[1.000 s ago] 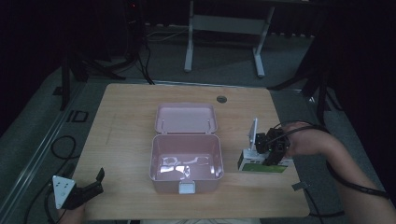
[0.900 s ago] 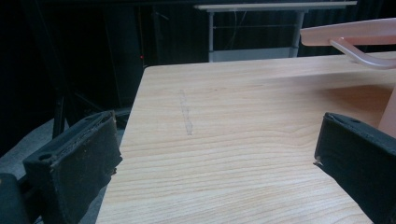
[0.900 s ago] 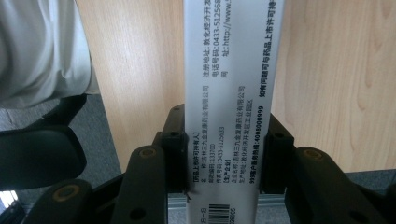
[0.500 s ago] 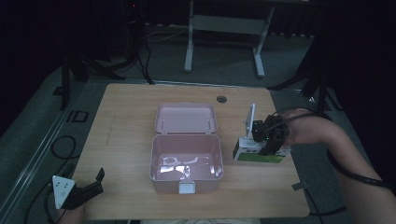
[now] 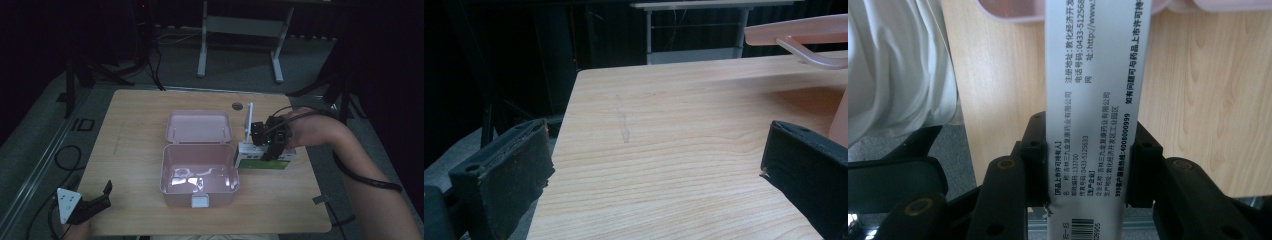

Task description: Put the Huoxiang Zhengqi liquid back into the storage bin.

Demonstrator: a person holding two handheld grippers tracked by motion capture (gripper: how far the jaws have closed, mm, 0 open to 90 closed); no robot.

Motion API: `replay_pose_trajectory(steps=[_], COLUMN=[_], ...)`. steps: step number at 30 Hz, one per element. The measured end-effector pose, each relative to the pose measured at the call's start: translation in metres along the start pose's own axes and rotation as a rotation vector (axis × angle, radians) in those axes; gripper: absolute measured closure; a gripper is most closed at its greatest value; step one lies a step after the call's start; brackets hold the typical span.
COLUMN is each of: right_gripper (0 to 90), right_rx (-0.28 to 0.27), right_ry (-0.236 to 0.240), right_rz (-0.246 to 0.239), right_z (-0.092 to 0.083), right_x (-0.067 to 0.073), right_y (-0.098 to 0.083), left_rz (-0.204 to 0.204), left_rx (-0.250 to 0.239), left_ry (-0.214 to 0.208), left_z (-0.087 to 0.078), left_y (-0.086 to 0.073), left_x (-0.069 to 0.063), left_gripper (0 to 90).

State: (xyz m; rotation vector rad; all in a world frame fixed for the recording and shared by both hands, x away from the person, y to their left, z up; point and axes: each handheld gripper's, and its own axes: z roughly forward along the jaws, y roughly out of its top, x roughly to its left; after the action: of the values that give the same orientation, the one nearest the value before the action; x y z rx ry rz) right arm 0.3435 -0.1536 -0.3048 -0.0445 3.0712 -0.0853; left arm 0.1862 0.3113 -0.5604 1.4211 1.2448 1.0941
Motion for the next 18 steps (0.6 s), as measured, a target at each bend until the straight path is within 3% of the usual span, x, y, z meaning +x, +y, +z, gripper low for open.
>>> replay_pose_trajectory(steps=[8,18], right_gripper=[61.8,61.7], right_rx=[-0.014,-0.021], right_ry=[0.009,0.025], right_rz=[-0.039,-0.048], right_z=[0.002,0.007], right_x=[0.002,-0.002], right_y=[0.03,0.059], left_rz=[0.0,0.002], left_rx=[-0.002,0.001], left_ry=[0.0,-0.004], left_z=[-0.001,0.0], left_y=[0.0,0.0], left_x=[0.0,0.0], left_gripper=[0.2,0.2])
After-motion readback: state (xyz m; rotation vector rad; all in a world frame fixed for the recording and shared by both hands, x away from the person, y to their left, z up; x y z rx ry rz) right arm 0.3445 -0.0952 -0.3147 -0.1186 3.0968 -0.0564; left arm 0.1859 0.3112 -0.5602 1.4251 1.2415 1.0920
